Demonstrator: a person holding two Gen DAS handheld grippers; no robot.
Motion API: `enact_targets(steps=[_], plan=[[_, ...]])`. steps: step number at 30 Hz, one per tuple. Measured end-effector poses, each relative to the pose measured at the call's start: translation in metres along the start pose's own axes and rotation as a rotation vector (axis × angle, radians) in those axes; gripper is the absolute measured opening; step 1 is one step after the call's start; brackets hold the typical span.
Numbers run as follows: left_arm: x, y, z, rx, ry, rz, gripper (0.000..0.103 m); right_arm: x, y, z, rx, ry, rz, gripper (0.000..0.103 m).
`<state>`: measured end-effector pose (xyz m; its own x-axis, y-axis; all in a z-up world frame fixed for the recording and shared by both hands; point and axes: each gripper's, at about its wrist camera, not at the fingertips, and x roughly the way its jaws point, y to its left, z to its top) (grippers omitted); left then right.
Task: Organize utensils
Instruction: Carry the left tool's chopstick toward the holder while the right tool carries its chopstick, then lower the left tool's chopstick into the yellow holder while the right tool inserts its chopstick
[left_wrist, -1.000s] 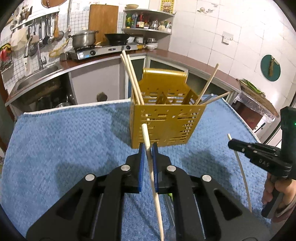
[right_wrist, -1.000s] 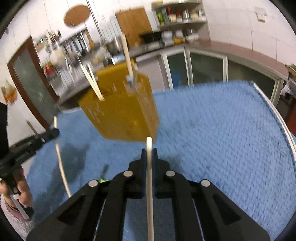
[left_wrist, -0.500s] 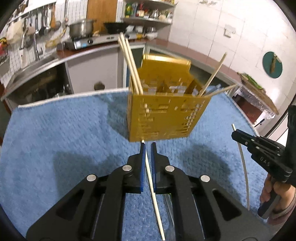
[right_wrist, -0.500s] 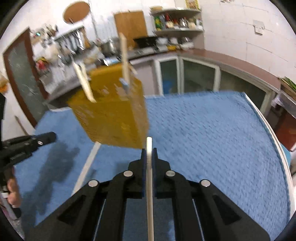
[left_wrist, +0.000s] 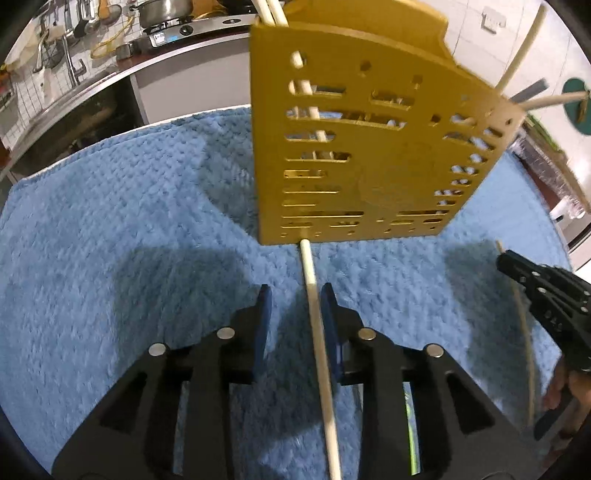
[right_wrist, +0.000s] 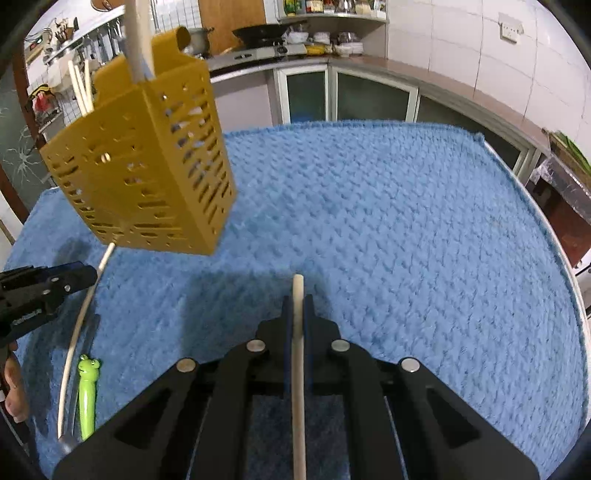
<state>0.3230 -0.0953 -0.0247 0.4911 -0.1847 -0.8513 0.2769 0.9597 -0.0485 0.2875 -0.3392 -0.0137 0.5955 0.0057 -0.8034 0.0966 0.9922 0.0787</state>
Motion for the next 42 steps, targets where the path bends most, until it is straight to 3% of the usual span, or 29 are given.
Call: enact_targets(steps=[7, 12, 20, 25, 29, 37, 42], plan=[[0.011, -0.006, 0.006, 0.031, 0.026, 0.009, 0.026, 0.010, -0.002, 0.009, -0.011, 0.118, 0.008, 0.007], [0.016, -0.010, 0.017, 0.047, 0.063, 0.022, 0.018, 0.018, -0.003, 0.024, -0.037, 0.231, 0.014, 0.007], [0.020, -0.013, 0.028, 0.039, 0.075, 0.013, 0.004, 0.016, -0.011, 0.024, -0.008, 0.211, 0.042, 0.006], [-0.003, 0.000, 0.024, -0.010, 0.023, -0.026, 0.004, -0.010, -0.011, 0.014, -0.001, 0.127, 0.080, 0.006], [-0.035, 0.013, 0.021, -0.042, -0.048, -0.069, 0.004, -0.047, -0.009, 0.015, 0.018, 0.003, 0.134, 0.006], [-0.112, 0.026, 0.017, -0.079, -0.292, -0.143, 0.004, -0.112, 0.004, 0.036, 0.027, -0.237, 0.190, 0.006], [-0.151, 0.025, 0.021, -0.084, -0.429, -0.191, 0.004, -0.151, 0.019, 0.046, 0.030, -0.437, 0.250, 0.006]])
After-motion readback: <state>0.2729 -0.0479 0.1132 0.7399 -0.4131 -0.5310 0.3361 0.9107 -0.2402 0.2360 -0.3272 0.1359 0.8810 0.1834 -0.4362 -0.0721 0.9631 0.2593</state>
